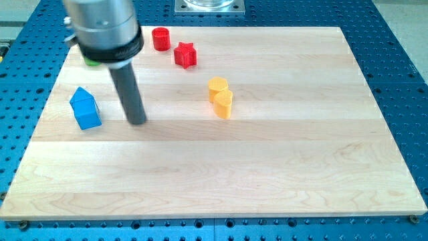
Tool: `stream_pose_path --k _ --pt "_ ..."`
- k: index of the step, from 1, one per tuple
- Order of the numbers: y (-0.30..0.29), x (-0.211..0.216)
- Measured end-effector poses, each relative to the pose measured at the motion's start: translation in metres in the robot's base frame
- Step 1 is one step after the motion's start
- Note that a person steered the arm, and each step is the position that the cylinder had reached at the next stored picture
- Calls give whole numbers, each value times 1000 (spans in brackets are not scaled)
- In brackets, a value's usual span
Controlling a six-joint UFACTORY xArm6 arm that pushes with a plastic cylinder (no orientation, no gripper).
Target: Place the red star above the yellow hexagon
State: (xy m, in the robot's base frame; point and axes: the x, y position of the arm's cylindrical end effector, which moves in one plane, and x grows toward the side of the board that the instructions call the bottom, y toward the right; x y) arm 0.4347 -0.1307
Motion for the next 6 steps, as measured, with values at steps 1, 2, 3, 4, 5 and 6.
stream_pose_path --k 1,2,3,4,5,6 --pt "0 -67" --pt "5 -125" --pt "41 -154" --pt "114 -161" --pt "185 -145" --pt "143 -178"
